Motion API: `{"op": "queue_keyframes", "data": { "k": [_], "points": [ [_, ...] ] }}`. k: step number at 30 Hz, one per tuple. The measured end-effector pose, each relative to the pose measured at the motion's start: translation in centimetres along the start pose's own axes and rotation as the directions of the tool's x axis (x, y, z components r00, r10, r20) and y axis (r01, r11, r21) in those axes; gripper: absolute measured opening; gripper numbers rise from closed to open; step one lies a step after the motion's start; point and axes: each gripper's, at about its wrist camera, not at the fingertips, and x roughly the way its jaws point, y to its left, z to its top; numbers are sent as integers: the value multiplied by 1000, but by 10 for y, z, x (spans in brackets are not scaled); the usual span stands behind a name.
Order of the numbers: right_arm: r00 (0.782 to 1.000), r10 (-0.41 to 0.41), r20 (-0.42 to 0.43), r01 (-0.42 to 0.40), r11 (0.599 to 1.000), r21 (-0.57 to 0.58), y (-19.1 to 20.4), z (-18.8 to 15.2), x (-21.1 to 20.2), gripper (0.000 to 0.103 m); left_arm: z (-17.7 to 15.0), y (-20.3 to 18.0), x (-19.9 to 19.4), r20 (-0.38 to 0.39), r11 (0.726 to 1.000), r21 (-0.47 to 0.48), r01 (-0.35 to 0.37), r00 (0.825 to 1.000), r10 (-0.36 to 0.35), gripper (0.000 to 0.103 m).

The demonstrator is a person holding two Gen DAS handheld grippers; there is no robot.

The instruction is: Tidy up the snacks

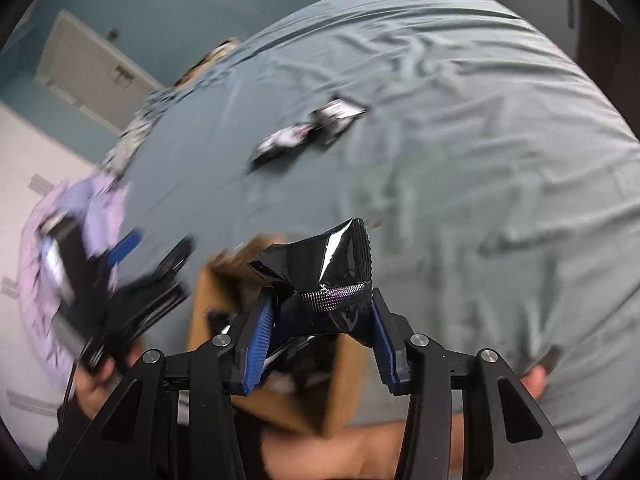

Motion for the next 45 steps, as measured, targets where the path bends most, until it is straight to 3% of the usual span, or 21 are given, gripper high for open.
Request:
{"op": "queue_keyframes", "data": {
  "k": [3,6,11,13,14,21,28,45],
  "points": [
    [1000,-6,-29,4,997,-83,16,-2,9,44,-2,0,0,-2,1000,7,-22,1000,22,91],
    [999,18,-49,-22,996,-90,20,3,18,45,-3,3,-1,-5,999,0,-37,999,37,91],
    [987,158,-12,-156,984,80,-7,10,19,48,-4,12,-2,-14,999,-43,-23,1000,22,93],
    [983,183,27,-185,969,161,-22,9,15,68,-4,14,-1,-17,998,-51,-20,1000,19,94],
    [982,183,49,-189,963,194,-29,10,13,72,-4,14,0,-20,998,-52,-21,1000,20,94],
    [995,27,100,-59,943,326,-59,4,5,75,-4,10,0,-21,999,-37,-27,999,27,95],
    [996,9,94,-47,908,417,-74,4,8,75,-3,6,-1,-11,999,-17,-35,999,35,97],
    [996,-43,72,16,940,341,-52,5,1,75,-3,-3,-6,25,998,30,-61,998,60,98]
  ]
}}
